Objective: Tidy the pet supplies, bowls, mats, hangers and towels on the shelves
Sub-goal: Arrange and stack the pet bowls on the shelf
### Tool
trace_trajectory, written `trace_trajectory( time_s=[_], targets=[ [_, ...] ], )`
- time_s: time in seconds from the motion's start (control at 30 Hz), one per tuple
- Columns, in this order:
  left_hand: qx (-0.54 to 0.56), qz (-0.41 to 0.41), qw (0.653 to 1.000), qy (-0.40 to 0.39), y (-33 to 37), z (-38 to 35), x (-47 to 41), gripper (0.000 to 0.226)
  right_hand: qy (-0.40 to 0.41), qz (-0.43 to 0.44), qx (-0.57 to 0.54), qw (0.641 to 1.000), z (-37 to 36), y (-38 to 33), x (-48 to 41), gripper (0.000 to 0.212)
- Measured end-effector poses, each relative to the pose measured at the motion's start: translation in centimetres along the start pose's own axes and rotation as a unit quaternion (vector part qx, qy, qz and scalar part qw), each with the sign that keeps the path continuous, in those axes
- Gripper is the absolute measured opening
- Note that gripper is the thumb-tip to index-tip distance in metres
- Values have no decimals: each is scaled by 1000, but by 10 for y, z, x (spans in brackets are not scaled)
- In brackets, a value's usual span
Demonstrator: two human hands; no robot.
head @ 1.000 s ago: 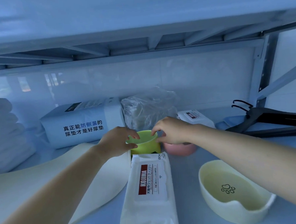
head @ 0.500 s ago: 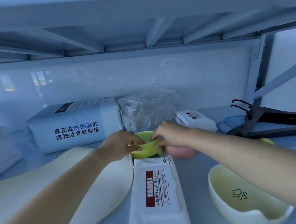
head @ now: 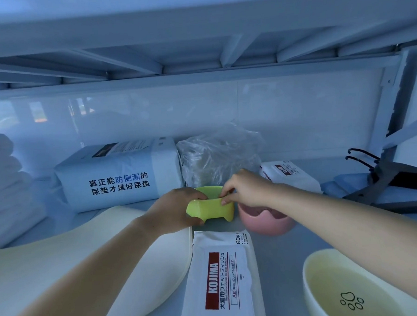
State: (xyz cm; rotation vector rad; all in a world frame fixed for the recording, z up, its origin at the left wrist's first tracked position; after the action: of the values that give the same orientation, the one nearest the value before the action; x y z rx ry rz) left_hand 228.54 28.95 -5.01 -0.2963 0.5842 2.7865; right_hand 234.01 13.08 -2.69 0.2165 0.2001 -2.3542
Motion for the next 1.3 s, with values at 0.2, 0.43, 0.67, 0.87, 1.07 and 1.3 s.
trace_trajectory(
  time_s=[0.2,0.43,0.67,0.87,1.07,1.3],
  targets=[
    [-41,14,999,29,9,-5,-4,62,9,4,-7,1000,1,1,-3,20],
    [-72,-7,994,87,15,4,-5,25,41,7,-21,999,9,-1,2,24],
    [56,49,983,166,19,33,-4,40,98,19,-32,994,27,5,14,41],
    [156,119,963,187,13,31,-5,25,133,17,-27,991,34,11,25,37],
    [188,122,957,186,18,28,-6,30,158,-27,-41,986,35,15,20,29],
    [167,80,980,78,13,31,3,67,138,-47,-91,985,29,12,11,34]
  ],
)
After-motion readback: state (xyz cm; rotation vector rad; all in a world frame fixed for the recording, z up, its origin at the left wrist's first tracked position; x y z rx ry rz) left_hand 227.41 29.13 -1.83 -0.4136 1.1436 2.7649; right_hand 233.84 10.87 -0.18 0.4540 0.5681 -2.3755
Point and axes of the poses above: each hand's wrist, its own x-axis away from the middle knuckle, its own z-axis out of the back of the hand, y = z × x, the point moved 5 cm from there along -x, towards the middle knuckle, and after that the axes turned 10 degrees about x, right-handed, at the moved point
